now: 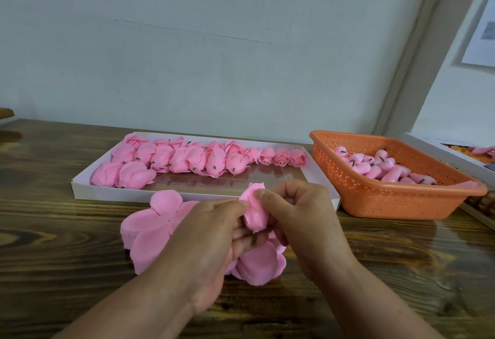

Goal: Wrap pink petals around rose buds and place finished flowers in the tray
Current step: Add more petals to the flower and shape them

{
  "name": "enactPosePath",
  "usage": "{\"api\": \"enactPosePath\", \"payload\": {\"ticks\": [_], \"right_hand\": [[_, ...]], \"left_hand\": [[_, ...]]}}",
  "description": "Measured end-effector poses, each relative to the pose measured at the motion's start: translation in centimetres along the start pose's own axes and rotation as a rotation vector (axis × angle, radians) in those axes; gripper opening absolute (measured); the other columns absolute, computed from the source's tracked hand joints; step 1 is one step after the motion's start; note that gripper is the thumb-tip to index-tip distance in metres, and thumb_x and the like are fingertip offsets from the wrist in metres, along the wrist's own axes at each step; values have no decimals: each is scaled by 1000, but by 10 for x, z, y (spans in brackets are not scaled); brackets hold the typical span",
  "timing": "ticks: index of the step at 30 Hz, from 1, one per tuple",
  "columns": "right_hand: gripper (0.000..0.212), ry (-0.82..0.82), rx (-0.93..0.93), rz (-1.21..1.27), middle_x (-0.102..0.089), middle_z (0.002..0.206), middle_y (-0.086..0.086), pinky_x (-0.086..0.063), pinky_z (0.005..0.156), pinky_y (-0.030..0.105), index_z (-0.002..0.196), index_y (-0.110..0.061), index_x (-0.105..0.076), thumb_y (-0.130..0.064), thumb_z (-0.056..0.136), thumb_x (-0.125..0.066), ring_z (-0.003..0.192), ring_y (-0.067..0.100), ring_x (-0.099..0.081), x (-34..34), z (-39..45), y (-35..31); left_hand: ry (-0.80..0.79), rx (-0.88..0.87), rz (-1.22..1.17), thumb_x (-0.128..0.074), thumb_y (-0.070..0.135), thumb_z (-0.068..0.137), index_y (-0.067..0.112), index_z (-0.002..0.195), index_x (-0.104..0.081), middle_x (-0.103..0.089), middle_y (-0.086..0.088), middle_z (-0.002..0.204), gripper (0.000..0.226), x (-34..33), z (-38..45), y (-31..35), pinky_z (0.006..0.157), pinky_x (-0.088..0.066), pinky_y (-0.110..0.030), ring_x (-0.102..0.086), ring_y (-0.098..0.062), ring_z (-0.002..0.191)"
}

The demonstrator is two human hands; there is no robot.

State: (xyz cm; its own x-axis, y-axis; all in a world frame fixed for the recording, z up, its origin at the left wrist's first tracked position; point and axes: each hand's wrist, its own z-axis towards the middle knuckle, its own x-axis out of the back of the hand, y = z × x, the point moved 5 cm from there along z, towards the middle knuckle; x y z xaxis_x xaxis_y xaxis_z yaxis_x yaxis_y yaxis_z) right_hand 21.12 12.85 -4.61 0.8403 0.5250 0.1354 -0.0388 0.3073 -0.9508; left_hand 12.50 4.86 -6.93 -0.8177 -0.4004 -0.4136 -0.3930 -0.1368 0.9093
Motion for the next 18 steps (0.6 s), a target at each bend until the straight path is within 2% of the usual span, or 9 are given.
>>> {"api": "enactPosePath", "payload": {"ticks": [3,8,11,18], "right_hand": [[25,-2,12,-3,-50,39,-4,-34,34,14,60,-5,-56,-9,82,-66,32,3,-43,-1,0,-1],[23,-19,56,-17,-52,41,-4,-35,37,14,62,-7,-58,-11,83,-66,34,2,-45,-3,-2,-3],[22,-32,76,-14,-53,42,-3,-37,38,14,63,-7,-59,-11,83,-66,36,2,-46,-3,-3,-4],[20,-43,131,15,-56,46,1,-38,39,16,66,-2,-62,-10,84,-65,37,4,-47,-2,-3,-7]], "left_hand": [[-10,19,-25,-43,-2,91,-11,80,-69,-73,-24,88,30,0,0,0,60,-57,-23,-74,-28,80],[23,38,-67,-47,13,97,-6,83,-72,-73,-24,88,35,3,0,0,60,-58,-23,-74,-29,80],[44,70,-99,-46,14,98,-6,94,-68,-73,-23,89,30,5,2,-2,62,-59,-26,-74,-28,81],[-21,166,-223,-53,4,90,-13,98,-67,-71,-27,96,23,5,5,-1,68,-60,-30,-73,-30,85]]}}
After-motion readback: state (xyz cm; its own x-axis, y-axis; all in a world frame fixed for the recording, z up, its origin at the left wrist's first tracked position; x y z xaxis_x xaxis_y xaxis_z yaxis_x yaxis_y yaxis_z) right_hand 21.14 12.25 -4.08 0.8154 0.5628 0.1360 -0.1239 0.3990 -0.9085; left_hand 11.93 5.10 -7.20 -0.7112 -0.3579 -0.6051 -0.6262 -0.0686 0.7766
